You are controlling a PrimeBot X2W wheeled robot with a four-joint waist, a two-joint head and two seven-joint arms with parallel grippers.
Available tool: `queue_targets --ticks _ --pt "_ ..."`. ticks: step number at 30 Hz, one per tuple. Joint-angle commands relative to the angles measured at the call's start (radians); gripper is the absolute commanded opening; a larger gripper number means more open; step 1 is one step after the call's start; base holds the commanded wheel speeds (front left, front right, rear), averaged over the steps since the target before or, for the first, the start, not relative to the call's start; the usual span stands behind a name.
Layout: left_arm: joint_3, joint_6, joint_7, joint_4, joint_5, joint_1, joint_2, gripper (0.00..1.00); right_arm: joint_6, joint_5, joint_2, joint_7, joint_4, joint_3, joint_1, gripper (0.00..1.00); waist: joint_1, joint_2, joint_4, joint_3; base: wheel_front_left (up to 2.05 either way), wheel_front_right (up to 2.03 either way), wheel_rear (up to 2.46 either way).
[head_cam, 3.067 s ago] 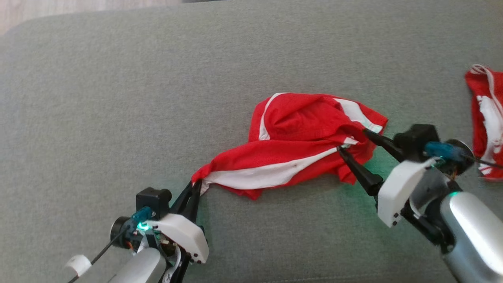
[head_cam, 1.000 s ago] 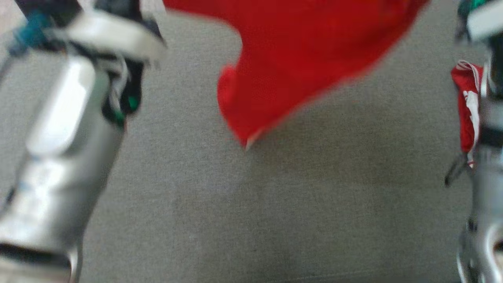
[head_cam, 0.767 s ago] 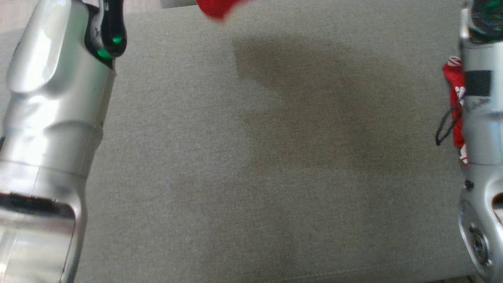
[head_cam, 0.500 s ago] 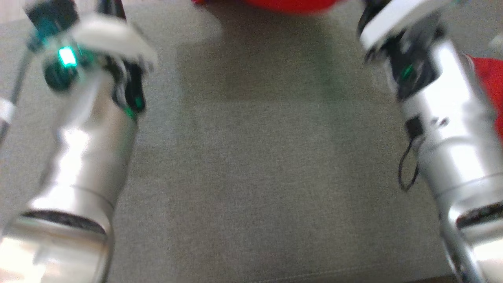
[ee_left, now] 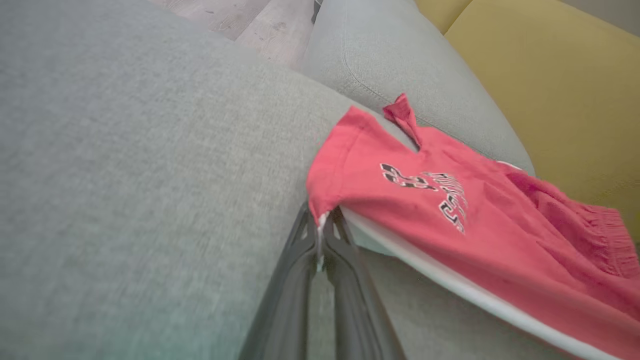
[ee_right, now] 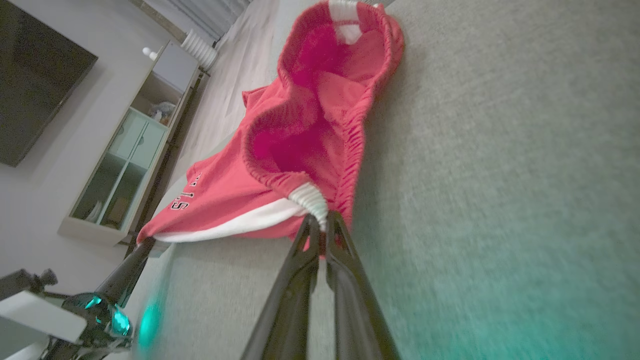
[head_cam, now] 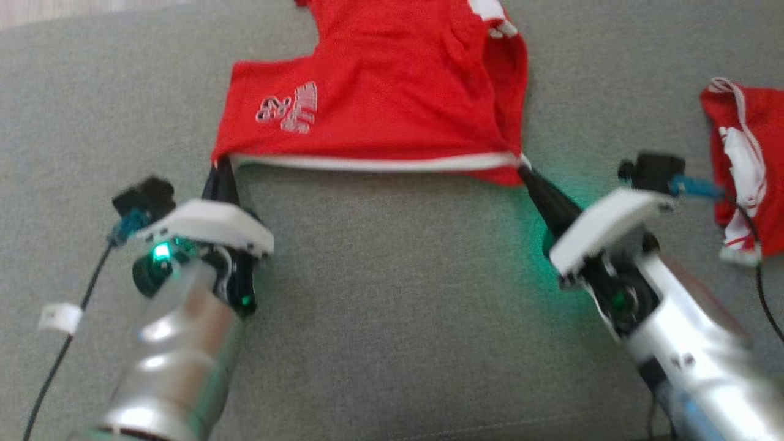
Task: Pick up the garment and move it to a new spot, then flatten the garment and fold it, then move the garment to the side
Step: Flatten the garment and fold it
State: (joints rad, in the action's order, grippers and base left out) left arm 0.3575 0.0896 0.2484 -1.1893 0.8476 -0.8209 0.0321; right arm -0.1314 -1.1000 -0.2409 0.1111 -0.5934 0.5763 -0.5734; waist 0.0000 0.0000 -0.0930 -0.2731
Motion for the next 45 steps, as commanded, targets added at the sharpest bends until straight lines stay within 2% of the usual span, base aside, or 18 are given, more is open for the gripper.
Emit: queue_targets --ticks 1,3,7,8,10,13,17,19,21,23,26,31,37,39,45 --pt "-0.023 0.003 0.011 0.031 -0.005 0.007 0.034 0.00 0.001 -0.006 -0.014 -0.017 0.047 0.011 0.017 0.00 0.0000 0.0000 -0.004 0.012 0.00 0.00 0.00" --pt "-0.039 -0.006 0.013 0.113 -0.034 0.064 0.065 0.00 0.001 -0.012 -0.062 -0.035 0.133 0.025 0.092 0.00 0.0000 0.0000 -0.004 0.027 0.00 0.00 0.00" --pt "-0.071 -0.056 0.013 0.324 -0.097 0.233 0.123 0.00 0.001 -0.016 -0.144 -0.035 0.293 0.013 0.252 0.00 0.0000 0.0000 -0.007 0.061 0.00 0.00 0.00" --pt "-0.074 -0.098 0.013 0.450 -0.120 0.331 0.149 0.00 0.001 -0.024 -0.172 -0.014 0.367 -0.017 0.337 0.00 0.0000 0.0000 -0.009 0.072 0.00 0.00 0.00" --pt "-0.072 -0.155 -0.004 0.600 -0.135 0.432 0.176 0.00 0.001 -0.021 -0.193 0.010 0.438 -0.060 0.423 0.00 0.0000 0.0000 -0.010 0.082 0.00 0.00 0.00" --pt "-0.075 -0.261 -0.085 0.886 -0.146 0.590 0.223 0.00 0.001 -0.019 -0.196 0.060 0.544 -0.138 0.557 0.00 0.0000 0.0000 -0.010 0.088 0.00 0.00 0.00" --pt "-0.081 -0.396 -0.214 1.250 -0.165 0.764 0.291 0.00 0.001 0.010 -0.157 0.156 0.685 -0.246 0.703 0.00 0.0000 0.0000 -0.015 0.079 0.00 0.00 0.00" --pt "-0.085 -0.439 -0.268 1.372 -0.172 0.809 0.322 0.00 0.001 0.020 -0.119 0.217 0.750 -0.292 0.748 0.00 0.0000 0.0000 -0.019 0.072 0.00 0.00 0.00" --pt "-0.085 -0.461 -0.317 1.447 -0.179 0.821 0.351 0.00 0.001 0.027 -0.073 0.277 0.801 -0.335 0.773 0.00 0.0000 0.0000 -0.022 0.065 0.00 0.00 0.00" --pt "-0.082 -0.466 -0.365 1.482 -0.179 0.804 0.375 0.00 0.001 0.026 -0.027 0.338 0.838 -0.371 0.782 0.00 0.0000 0.0000 -0.023 0.057 0.00 0.00 0.00" --pt "-0.077 -0.450 -0.431 1.487 -0.158 0.740 0.396 0.00 0.001 0.012 0.041 0.416 0.871 -0.417 0.763 0.00 0.0000 0.0000 -0.027 0.040 0.00 0.00 0.00" --pt "-0.060 -0.382 -0.558 1.400 -0.100 0.550 0.418 0.00 0.001 -0.068 0.143 0.498 0.883 -0.477 0.668 0.00 0.0000 0.0000 -0.044 -0.014 0.00 0.00 0.00" --pt "0.012 -0.298 -0.726 1.195 -0.083 0.240 0.412 0.00 0.001 -0.181 0.184 0.480 0.824 -0.531 0.498 0.00 0.0000 0.0000 -0.070 -0.089 0.00 0.00 0.00" --pt "0.024 -0.289 -0.747 1.153 -0.087 0.189 0.405 0.00 0.001 -0.199 0.186 0.473 0.806 -0.530 0.468 0.00 0.0000 0.0000 -0.077 -0.100 0.00 0.00 0.00" --pt "0.070 -0.254 -0.805 0.889 -0.119 -0.063 0.355 0.00 0.001 -0.259 0.190 0.404 0.678 -0.495 0.316 0.00 0.0000 0.0000 -0.133 -0.154 0.00 0.00 0.00"
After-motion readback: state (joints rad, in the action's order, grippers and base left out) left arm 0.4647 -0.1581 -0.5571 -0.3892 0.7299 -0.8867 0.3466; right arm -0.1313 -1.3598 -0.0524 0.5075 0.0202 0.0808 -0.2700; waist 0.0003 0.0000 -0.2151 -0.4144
